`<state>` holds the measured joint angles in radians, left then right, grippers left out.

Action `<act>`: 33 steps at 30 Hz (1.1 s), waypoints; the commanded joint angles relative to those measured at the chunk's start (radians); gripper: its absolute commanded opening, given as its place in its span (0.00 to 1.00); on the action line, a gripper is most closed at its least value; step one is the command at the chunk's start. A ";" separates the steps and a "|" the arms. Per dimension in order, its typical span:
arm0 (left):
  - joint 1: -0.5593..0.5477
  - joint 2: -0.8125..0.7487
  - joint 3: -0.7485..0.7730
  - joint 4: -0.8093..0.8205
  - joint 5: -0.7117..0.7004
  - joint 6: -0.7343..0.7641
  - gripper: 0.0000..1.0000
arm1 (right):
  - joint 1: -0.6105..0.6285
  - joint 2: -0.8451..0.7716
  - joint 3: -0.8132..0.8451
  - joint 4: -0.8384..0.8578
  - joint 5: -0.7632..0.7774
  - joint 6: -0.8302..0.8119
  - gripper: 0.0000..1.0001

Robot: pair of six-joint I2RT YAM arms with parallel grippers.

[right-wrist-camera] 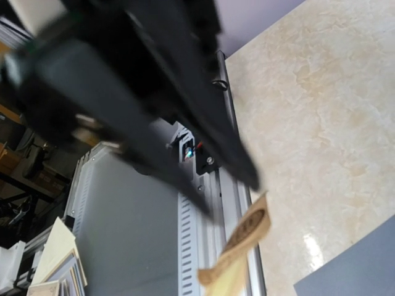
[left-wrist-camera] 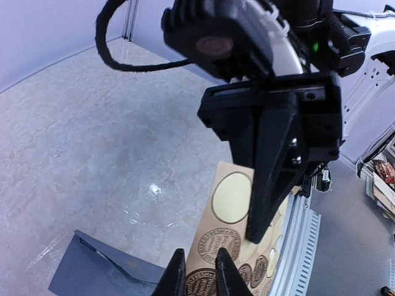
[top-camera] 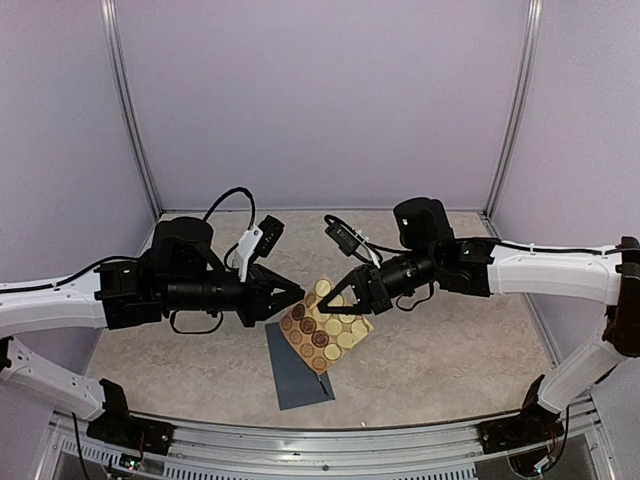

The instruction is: Place the letter into the envelope and seal it

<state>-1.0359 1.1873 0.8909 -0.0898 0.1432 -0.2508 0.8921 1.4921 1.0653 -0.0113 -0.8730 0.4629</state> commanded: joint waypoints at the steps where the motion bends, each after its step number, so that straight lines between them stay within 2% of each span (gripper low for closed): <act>1: -0.004 -0.041 0.005 0.082 0.095 -0.049 0.19 | -0.004 0.012 0.021 -0.018 0.004 -0.013 0.00; 7: -0.003 0.007 0.028 0.078 0.120 -0.043 0.33 | -0.004 0.007 0.018 -0.015 -0.005 -0.014 0.00; 15: 0.000 0.066 0.054 0.061 0.099 -0.030 0.38 | -0.002 -0.010 0.004 -0.011 -0.023 -0.018 0.00; 24: 0.004 0.079 0.054 0.059 0.109 -0.030 0.16 | -0.001 -0.012 0.001 -0.010 -0.024 -0.024 0.00; 33: 0.002 0.086 0.052 0.056 0.149 -0.022 0.04 | -0.001 -0.012 0.003 -0.019 -0.012 -0.029 0.00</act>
<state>-1.0336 1.2598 0.9203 -0.0380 0.2676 -0.2832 0.8902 1.4925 1.0649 -0.0231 -0.8757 0.4500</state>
